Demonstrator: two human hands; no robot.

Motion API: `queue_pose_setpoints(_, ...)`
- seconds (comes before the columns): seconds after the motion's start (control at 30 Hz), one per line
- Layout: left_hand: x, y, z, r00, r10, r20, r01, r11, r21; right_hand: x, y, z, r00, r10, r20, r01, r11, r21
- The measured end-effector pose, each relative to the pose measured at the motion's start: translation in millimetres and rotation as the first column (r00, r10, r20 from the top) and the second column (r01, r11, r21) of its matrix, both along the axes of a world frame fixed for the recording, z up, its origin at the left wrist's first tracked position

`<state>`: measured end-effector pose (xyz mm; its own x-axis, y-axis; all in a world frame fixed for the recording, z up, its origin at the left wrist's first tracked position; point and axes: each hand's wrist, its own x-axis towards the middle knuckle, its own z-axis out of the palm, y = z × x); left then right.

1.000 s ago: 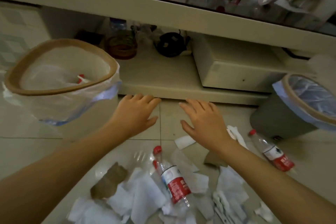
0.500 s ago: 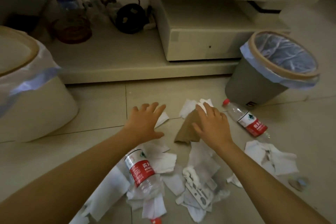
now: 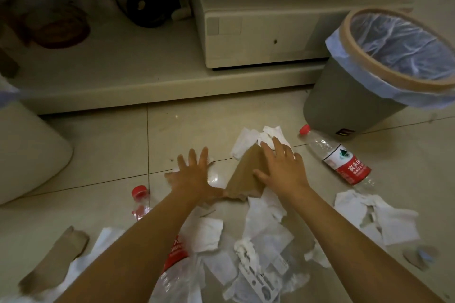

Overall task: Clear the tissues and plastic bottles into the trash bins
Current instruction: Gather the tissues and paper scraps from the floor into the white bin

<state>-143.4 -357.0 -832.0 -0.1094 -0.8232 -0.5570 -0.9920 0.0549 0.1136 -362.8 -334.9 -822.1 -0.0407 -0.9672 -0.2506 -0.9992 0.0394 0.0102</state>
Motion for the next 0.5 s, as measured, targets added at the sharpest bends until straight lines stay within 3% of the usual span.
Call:
queue_pose_setpoints(0.13,-17.9,4.7,-15.8,0.980,0.130,-0.151,-0.120,0.990,0.071,-2.7,-7.6,-16.7,0.995,-0.069,0.067,0.066,0.997,0.046)
queue_pose_setpoints(0.3,-46.5,8.7,-15.8,0.946,0.018,-0.324,-0.018,1.000,0.005,4.9,-5.9,-35.2,0.986,-0.118,0.119,0.115,0.993,0.033)
queue_pose_setpoints(0.5,-55.0,4.1,-19.7,0.933,-0.018,-0.360,-0.024,0.994,-0.111,20.5,-4.7,-38.1,0.977,-0.121,0.173,0.116,0.993,0.038)
